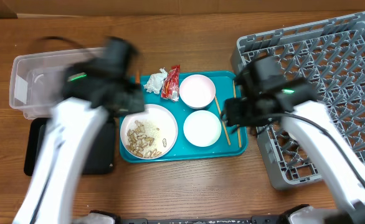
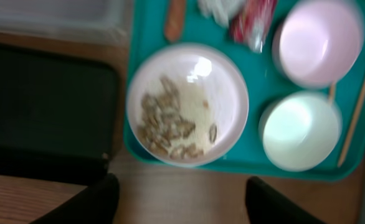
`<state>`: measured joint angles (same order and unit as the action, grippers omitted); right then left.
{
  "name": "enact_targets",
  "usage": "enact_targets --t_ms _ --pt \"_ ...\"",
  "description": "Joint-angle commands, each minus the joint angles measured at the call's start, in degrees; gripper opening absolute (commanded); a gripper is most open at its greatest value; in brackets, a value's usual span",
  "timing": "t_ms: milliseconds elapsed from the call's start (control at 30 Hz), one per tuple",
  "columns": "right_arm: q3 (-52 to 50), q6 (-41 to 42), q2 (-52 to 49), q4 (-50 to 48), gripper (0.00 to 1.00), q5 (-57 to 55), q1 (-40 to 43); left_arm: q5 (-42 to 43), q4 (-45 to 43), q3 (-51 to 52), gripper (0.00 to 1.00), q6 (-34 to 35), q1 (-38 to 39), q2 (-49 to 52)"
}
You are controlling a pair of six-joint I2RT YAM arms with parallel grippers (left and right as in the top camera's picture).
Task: Sort waste into correct bins and load items into the dishwasher
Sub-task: 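Retract the left arm and move the right gripper to the white saucer, then grasp the white saucer edge with the right gripper and lift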
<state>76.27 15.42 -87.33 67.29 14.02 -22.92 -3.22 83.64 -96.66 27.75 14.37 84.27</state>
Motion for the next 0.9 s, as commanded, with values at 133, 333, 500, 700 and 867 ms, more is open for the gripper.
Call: enact_targets --t_ms 133,333,500,700,867 --pt "-3.9 1.4 -12.5 -8.5 0.56 -6.3 -4.7 -3.6 3.5 -3.6 1.00 2.3 -11.7 -17.3" --pt "-3.9 2.6 -19.7 -9.2 0.50 -9.4 -4.7 -8.0 7.6 -3.6 1.00 2.3 -13.9 -21.9" --pt "-3.9 2.6 -20.5 -10.2 0.19 -9.3 -4.8 -8.2 8.7 -3.6 1.00 2.3 -13.9 -22.1" --pt "-2.9 2.6 -20.0 -7.6 0.04 -9.6 -4.7 -8.1 8.7 -3.6 1.00 2.3 -13.9 -21.6" --pt "1.3 2.6 -15.6 -2.8 0.04 -14.4 -4.8 -7.3 8.0 -3.6 1.00 2.3 -13.9 -20.9"
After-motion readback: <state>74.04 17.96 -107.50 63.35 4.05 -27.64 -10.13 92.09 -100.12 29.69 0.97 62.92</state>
